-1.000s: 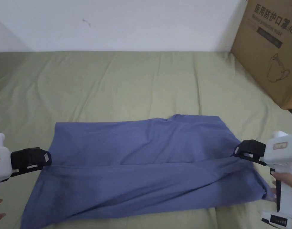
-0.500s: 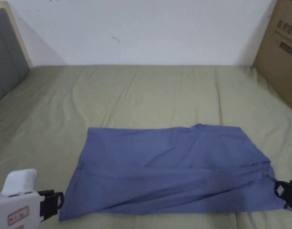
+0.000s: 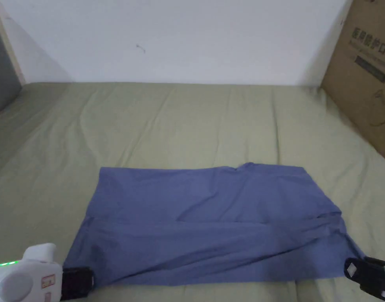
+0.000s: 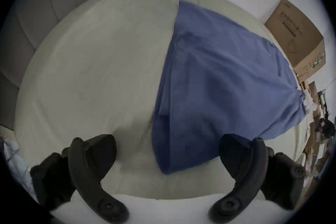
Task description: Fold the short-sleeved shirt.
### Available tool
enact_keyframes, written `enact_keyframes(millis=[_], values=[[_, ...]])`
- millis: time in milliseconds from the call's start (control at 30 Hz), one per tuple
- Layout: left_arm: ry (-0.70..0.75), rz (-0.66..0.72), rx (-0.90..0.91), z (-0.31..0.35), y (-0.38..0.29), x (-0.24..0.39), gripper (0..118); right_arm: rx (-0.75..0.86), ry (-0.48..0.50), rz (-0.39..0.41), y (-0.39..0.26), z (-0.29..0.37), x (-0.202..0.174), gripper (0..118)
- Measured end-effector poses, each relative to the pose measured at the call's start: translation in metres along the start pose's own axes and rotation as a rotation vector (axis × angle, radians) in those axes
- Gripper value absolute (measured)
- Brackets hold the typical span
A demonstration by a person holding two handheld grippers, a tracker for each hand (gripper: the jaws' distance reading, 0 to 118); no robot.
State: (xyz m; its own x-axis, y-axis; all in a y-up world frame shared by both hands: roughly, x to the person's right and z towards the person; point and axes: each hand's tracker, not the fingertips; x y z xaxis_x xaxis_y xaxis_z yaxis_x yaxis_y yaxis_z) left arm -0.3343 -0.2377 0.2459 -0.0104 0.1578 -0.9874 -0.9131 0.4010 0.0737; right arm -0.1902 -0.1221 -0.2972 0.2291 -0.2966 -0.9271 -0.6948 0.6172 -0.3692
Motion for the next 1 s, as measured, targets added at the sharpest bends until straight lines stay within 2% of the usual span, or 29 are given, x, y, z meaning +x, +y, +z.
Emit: enact_keyframes(millis=[33,67,133,167,200,233,267,300,333,367,433,533,567,600,633,667,700,733,800,833,1000], values=[[0.058,-0.033,0.014,0.004,-0.002,0.008,99,0.002,-0.022,-0.002,0.003,-0.003,0.005,0],[0.061,-0.075,0.046,-0.013,0.014,-0.013,92,0.004,-0.035,-0.002,0.006,-0.006,0.010,0],[-0.003,-0.120,0.126,0.001,0.019,-0.008,74,0.008,-0.072,-0.003,0.013,-0.015,0.024,0],[-0.041,-0.132,0.145,0.006,0.021,-0.007,34,0.010,-0.092,-0.010,0.016,-0.021,0.030,0],[-0.086,-0.131,0.153,0.033,0.008,0.016,2,0.009,-0.114,-0.024,0.021,-0.029,0.038,0],[-0.099,-0.124,0.157,0.041,0.009,0.020,2,0.009,-0.127,-0.047,0.026,-0.038,0.046,6],[-0.104,-0.112,0.161,0.046,0.013,0.022,2,-0.008,-0.133,-0.057,0.030,-0.047,0.052,30],[-0.099,-0.110,0.169,0.051,0.016,0.024,2,-0.056,-0.152,-0.061,0.035,-0.059,0.057,81],[-0.083,-0.100,0.195,0.053,0.020,0.019,2,-0.110,-0.170,-0.055,0.038,-0.075,0.063,108],[-0.076,-0.089,0.212,0.057,0.024,0.018,2,-0.153,-0.186,-0.049,0.040,-0.088,0.065,116],[-0.096,-0.055,0.230,0.065,0.032,0.014,2,-0.180,-0.191,-0.055,0.046,-0.113,0.075,116],[-0.088,-0.038,0.232,0.061,0.038,0.011,2,-0.270,-0.265,-0.055,0.050,-0.148,0.087,112],[-0.087,-0.035,0.227,0.060,0.040,0.011,2,-0.290,-0.279,-0.045,0.051,-0.154,0.088,101],[-0.079,-0.041,0.218,0.059,0.041,0.012,2,-0.296,-0.261,-0.027,0.051,-0.158,0.087,82],[-0.069,-0.046,0.209,0.056,0.046,0.003,2,-0.295,-0.254,-0.009,0.051,-0.156,0.081,78],[-0.065,-0.050,0.202,0.055,0.046,0.002,2,-0.286,-0.271,0.022,0.050,-0.154,0.079,63],[-0.063,-0.051,0.194,0.054,0.047,0.001,2,-0.275,-0.264,0.063,0.051,-0.149,0.073,31],[-0.066,-0.051,0.191,0.052,0.046,0.002,2,-0.287,-0.229,0.088,0.052,-0.146,0.069,13],[-0.077,-0.041,0.188,0.053,0.047,-0.001,2,-0.296,-0.211,0.106,0.050,-0.137,0.065,9],[-0.082,-0.030,0.187,0.055,0.049,-0.003,2,-0.307,-0.166,0.093,0.051,-0.132,0.065,8],[-0.087,-0.015,0.204,0.072,0.054,-0.017,2,-0.283,-0.152,0.115,0.053,-0.085,0.071,8]])
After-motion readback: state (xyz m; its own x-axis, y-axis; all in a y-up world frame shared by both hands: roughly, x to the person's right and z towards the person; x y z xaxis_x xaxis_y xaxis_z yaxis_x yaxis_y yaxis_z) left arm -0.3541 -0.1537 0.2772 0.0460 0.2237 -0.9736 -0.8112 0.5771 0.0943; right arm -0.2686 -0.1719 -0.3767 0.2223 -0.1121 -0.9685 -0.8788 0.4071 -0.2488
